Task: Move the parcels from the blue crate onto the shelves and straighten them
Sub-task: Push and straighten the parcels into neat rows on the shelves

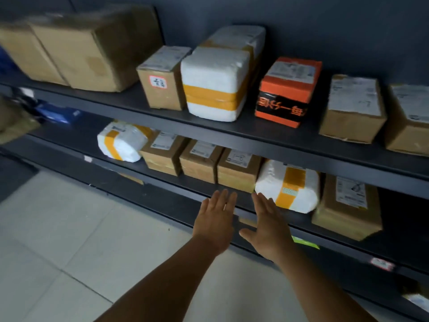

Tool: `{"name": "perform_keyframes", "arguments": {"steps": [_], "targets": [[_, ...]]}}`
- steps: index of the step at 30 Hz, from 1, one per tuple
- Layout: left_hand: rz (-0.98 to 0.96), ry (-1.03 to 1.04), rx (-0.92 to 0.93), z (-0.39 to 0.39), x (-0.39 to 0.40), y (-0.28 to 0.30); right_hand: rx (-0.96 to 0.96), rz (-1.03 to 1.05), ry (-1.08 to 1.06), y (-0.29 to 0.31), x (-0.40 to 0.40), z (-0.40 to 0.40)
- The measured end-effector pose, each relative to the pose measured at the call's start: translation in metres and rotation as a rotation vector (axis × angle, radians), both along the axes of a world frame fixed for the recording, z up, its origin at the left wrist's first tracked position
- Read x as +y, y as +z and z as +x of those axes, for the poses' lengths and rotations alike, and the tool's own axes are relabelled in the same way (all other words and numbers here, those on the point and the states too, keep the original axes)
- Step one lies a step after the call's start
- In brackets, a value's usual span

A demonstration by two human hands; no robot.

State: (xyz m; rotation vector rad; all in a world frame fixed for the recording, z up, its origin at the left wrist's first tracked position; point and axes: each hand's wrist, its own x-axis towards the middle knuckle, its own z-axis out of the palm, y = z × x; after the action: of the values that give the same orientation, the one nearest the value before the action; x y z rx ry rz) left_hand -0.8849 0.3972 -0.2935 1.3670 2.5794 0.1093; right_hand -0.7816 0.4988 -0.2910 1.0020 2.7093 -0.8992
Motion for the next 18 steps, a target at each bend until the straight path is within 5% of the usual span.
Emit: {"name": "perform_keyframes", "arguments": {"steps": [18], "targets": [[0.03, 0.025, 0.088, -0.273, -0.084, -0.037, -0.085, 0.159, 0.05, -0.049, -0.078, -0.272]]}}
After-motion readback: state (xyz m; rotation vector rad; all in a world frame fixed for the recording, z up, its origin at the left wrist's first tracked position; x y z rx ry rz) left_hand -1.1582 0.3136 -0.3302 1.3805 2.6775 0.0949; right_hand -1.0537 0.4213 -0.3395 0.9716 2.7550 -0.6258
